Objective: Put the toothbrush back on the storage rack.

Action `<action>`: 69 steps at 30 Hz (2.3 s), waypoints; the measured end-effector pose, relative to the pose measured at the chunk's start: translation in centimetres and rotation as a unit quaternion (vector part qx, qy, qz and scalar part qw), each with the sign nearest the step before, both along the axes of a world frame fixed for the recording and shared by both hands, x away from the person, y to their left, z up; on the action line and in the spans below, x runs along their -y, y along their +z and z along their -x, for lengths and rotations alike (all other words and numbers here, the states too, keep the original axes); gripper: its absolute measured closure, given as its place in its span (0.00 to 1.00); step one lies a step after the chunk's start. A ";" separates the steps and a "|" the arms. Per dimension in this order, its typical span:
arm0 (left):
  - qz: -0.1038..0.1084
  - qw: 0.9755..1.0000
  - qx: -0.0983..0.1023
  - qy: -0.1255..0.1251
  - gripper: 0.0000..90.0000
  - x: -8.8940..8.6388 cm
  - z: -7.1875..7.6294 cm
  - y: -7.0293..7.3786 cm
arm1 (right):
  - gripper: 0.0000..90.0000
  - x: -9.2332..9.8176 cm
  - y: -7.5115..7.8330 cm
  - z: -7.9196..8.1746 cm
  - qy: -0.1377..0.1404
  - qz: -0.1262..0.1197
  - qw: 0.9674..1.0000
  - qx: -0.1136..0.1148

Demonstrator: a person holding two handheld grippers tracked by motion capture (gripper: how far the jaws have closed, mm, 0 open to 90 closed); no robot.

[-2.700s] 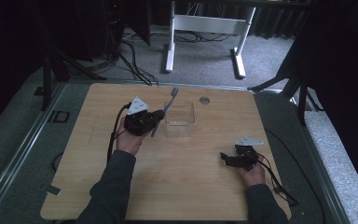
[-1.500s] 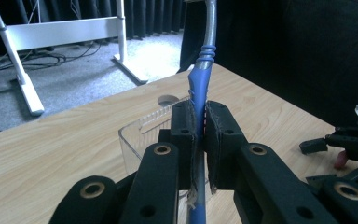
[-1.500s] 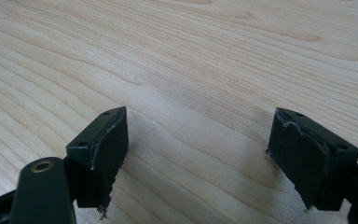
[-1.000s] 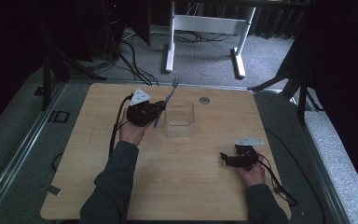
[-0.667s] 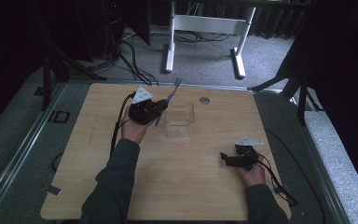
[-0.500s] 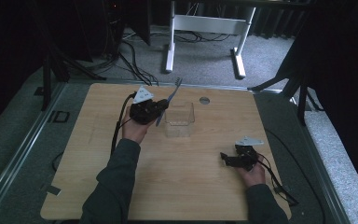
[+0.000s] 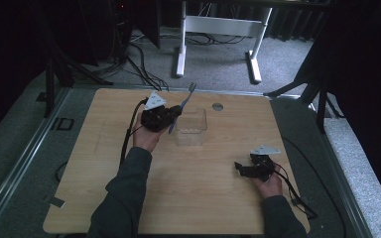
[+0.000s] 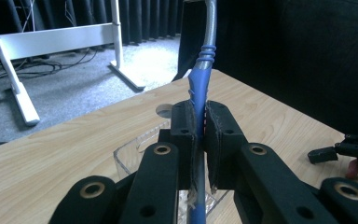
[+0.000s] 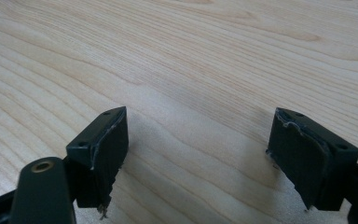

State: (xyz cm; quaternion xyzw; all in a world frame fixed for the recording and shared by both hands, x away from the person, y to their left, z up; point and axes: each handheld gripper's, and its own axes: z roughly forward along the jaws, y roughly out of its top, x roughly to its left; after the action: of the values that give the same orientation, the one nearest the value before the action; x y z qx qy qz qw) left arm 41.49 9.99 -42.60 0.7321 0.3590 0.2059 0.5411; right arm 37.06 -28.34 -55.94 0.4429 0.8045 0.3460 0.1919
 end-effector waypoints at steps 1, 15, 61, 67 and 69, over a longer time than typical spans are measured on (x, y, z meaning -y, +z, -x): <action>0.001 1.000 0.001 -0.001 0.91 0.1 0.0 0.0 | 0.22 0.0 0.0 0.0 0.000 0.000 1.000 0.000; 0.003 1.000 0.005 -0.005 0.91 1.2 -0.6 -0.3 | 0.22 0.0 0.0 0.0 0.000 0.000 1.000 0.000; 0.027 0.999 0.010 0.023 0.91 1.9 -3.0 -1.7 | 0.22 0.0 0.0 0.0 -0.001 -0.001 1.000 -0.001; 0.027 0.999 0.013 0.022 0.91 2.1 -3.3 -2.1 | 0.22 0.0 0.0 0.0 -0.001 -0.002 1.000 -0.001; 0.032 0.999 0.013 0.024 0.91 2.0 -3.5 -2.2 | 0.22 0.0 0.0 0.0 -0.001 -0.001 1.000 -0.001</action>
State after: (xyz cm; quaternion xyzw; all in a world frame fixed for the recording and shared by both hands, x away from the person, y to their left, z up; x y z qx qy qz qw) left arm 44.98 7.94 -44.75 0.7030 0.3755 0.2171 0.5636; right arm 37.03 -28.32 -55.93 0.4444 0.8038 0.3463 0.1909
